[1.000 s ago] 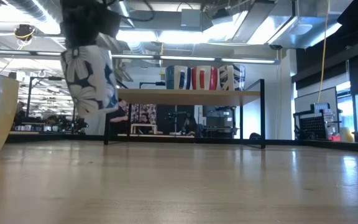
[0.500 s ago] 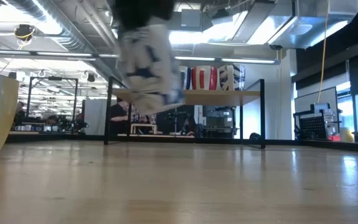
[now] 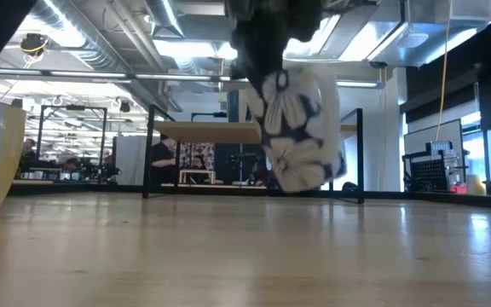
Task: Place coffee mugs
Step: Put the white patterned mug on the shelf
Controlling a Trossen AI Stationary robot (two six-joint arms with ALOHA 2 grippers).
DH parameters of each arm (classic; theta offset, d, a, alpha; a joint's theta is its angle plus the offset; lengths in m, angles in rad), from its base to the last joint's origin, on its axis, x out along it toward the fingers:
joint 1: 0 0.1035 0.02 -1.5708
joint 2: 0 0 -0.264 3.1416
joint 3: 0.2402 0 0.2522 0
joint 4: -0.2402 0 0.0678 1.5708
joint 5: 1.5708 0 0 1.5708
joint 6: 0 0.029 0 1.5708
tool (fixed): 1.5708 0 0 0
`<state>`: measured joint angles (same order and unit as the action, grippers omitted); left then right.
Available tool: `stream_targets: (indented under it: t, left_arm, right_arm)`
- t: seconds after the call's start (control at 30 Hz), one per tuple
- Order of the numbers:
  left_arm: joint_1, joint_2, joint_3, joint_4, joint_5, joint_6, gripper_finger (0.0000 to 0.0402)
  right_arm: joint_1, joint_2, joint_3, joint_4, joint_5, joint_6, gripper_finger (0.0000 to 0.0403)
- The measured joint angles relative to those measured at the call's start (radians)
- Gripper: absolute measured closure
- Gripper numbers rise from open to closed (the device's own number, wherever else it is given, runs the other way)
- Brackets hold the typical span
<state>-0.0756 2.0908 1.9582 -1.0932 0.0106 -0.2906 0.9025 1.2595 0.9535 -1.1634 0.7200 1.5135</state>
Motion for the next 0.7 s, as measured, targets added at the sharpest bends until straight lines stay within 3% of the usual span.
stream_targets:
  t: [0.2,0.7]
  left_arm:
    - [0.007,0.064,0.038,-0.048,0.005,0.012,0.0398]
    - [0.013,0.078,0.034,-0.055,0.019,0.006,0.0379]
  right_arm:
    - [0.000,0.004,0.000,0.000,-0.014,0.000,0.0214]
    - [0.000,0.003,0.000,-0.007,-0.014,0.000,0.0214]
